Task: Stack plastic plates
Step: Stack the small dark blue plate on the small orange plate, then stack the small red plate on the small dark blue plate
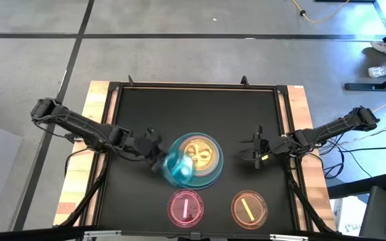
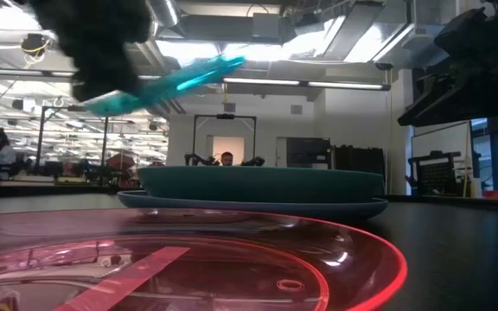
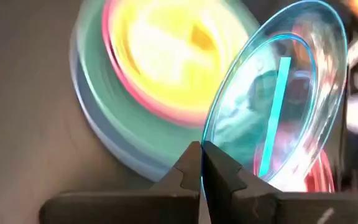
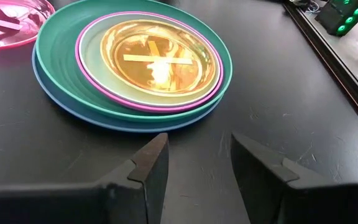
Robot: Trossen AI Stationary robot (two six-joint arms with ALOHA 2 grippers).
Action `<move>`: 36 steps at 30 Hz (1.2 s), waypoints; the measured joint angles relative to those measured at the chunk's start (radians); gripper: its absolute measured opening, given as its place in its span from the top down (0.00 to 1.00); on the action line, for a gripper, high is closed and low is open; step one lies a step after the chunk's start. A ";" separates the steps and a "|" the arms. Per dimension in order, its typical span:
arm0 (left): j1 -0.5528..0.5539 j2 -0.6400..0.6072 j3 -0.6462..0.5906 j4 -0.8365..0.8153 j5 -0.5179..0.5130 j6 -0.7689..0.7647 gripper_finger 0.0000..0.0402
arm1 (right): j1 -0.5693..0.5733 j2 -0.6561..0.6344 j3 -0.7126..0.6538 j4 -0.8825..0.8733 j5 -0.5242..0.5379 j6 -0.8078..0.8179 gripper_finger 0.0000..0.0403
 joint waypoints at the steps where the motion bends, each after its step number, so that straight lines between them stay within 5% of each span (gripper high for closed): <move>1: 0.013 0.004 0.000 0.031 -0.034 0.014 1.00 | 0.000 0.000 0.000 0.000 0.000 0.000 0.59; 10: 0.078 0.129 0.001 0.272 -0.248 0.147 1.00 | 0.000 0.000 0.000 -0.002 0.000 0.000 0.59; 19: 0.122 0.293 0.001 0.428 -0.243 0.205 0.90 | 0.000 0.000 0.000 -0.001 0.000 0.000 0.59; 29: 0.133 0.281 0.001 0.440 -0.090 0.230 0.71 | 0.000 0.000 0.000 -0.001 -0.001 0.001 0.59; 36: 0.061 0.270 0.001 0.448 0.136 0.259 0.66 | 0.000 0.000 0.000 -0.002 -0.002 0.005 0.59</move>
